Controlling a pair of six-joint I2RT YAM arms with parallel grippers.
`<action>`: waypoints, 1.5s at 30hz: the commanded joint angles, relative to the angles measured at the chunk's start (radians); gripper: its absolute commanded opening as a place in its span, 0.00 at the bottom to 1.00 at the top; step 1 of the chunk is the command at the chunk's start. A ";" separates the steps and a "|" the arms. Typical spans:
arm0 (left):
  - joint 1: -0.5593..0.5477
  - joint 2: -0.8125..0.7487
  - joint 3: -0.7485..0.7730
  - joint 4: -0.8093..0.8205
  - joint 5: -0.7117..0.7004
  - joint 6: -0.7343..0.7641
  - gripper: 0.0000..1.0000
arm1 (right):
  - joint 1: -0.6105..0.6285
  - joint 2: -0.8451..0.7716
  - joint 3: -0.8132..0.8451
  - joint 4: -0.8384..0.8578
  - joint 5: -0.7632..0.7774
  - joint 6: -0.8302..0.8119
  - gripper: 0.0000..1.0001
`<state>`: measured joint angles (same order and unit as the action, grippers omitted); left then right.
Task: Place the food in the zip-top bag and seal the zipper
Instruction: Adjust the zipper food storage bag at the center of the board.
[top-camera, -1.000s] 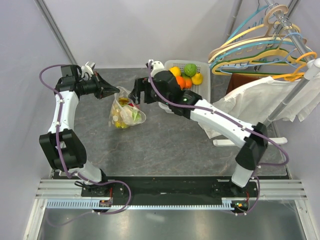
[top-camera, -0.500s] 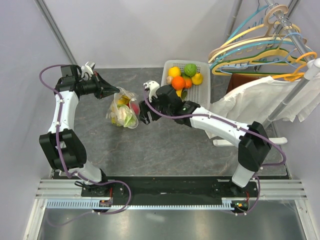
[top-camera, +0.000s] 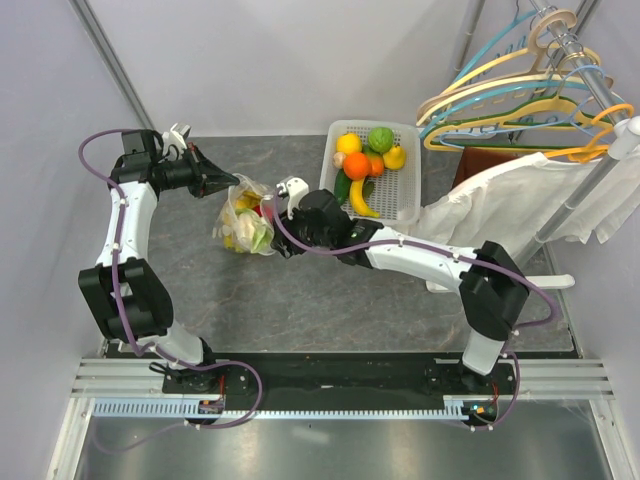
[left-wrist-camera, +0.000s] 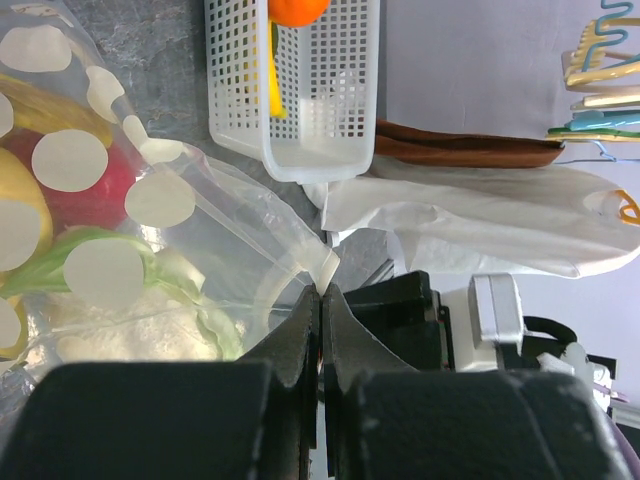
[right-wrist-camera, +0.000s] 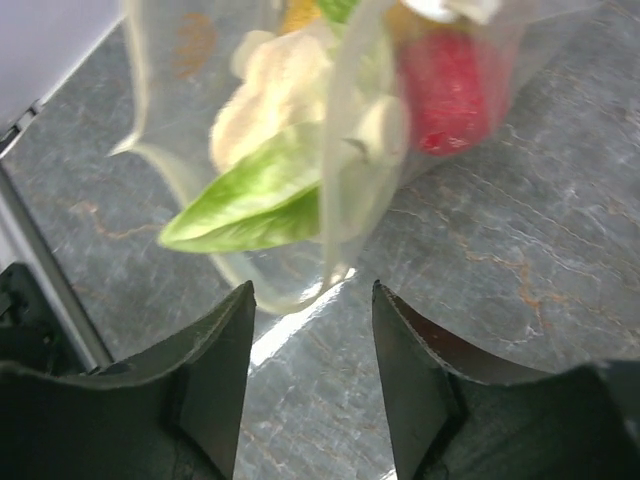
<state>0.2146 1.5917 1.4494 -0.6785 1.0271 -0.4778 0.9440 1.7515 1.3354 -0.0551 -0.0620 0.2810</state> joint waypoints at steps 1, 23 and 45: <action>0.006 -0.035 0.008 0.013 0.057 -0.001 0.02 | -0.007 0.042 0.067 -0.011 0.102 0.035 0.55; 0.005 -0.042 0.091 -0.182 -0.002 0.223 0.03 | -0.145 0.002 0.240 0.019 -0.294 0.306 0.00; -0.190 -0.072 0.121 -0.346 -0.260 0.461 0.02 | -0.160 0.017 0.266 0.098 -0.341 0.483 0.00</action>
<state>0.0174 1.5440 1.4517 -1.0245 0.7879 -0.0601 0.7856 1.8191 1.5299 -0.0544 -0.3672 0.7525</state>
